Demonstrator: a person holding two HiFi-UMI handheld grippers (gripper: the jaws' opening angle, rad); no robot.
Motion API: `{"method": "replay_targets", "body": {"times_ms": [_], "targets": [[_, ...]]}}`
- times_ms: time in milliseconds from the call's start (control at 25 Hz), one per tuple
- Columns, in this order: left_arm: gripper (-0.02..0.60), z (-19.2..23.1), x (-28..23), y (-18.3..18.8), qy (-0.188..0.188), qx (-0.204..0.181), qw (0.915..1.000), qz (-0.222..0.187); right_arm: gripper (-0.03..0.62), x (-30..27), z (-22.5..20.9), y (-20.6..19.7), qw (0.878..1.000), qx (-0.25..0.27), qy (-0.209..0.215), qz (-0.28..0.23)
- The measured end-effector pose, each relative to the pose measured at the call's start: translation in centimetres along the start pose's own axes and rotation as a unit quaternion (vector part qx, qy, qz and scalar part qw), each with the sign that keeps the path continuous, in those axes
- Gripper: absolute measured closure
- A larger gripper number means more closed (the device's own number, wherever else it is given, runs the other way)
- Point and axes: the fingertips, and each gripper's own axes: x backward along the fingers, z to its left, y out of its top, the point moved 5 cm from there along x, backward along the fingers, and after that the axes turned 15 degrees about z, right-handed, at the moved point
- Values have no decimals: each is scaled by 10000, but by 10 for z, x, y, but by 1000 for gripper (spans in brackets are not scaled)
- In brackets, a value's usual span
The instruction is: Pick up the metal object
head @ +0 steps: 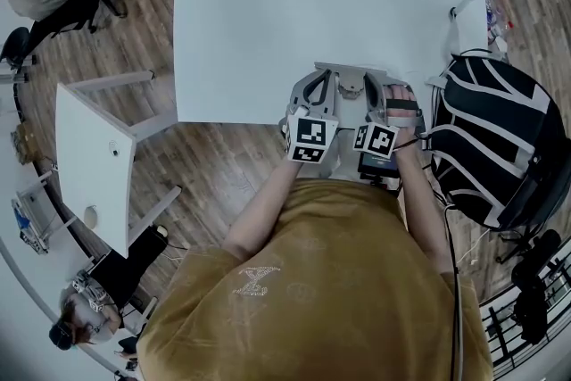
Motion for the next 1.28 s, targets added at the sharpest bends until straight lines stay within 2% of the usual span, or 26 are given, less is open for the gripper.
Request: {"method": "replay_targets", "body": {"times_ms": [440, 840, 1280], "targets": [[575, 3, -2, -9, 5, -15, 10000, 90, 585, 8, -9, -1, 9983, -556, 142, -70], [575, 0, -3, -13, -26, -3, 9999, 110, 585, 23, -24, -3, 9951, -964, -67, -222], [575, -3, 4, 6, 53, -42, 9999, -90, 585, 41, -47, -8, 9891, -1407, -268, -333]]}}
